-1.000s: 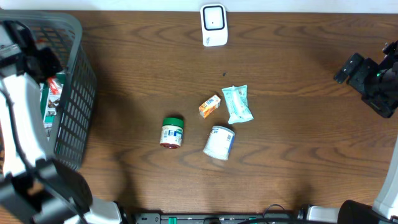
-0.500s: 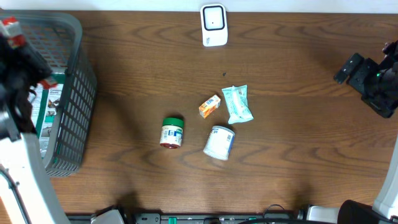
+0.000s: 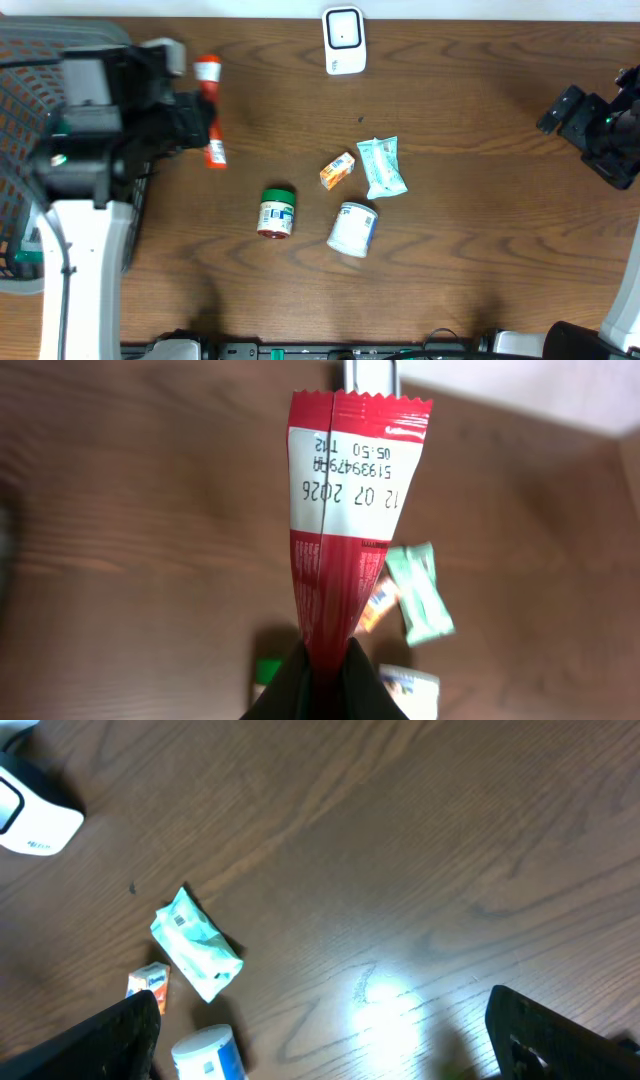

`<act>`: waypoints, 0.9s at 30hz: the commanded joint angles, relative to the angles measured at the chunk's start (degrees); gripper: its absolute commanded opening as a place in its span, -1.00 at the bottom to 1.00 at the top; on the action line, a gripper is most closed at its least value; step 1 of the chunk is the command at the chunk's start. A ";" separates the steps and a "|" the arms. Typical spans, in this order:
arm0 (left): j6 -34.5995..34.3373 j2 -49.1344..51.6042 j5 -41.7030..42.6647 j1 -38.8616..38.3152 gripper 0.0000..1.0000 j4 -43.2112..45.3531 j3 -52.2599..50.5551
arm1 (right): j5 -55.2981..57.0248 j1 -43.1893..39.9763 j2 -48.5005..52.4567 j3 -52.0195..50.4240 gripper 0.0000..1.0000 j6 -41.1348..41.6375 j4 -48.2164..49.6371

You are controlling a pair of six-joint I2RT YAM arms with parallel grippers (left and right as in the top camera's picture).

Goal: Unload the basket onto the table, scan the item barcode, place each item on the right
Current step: 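Lift the red packet out and carry it to the table center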

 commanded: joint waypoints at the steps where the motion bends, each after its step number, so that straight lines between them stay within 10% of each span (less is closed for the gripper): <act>1: -1.36 3.54 -0.44 -4.72 -0.85 0.07 -1.46 | 0.33 -0.15 0.28 0.87 0.99 0.44 -0.04; 11: -3.69 16.87 -21.51 -12.61 -0.85 2.80 -1.49 | 0.33 -0.15 0.28 0.87 0.98 0.44 -0.04; 27: -3.28 36.22 -21.22 -12.48 -0.85 7.45 -1.49 | 0.33 -0.15 0.28 0.87 0.98 0.44 -0.04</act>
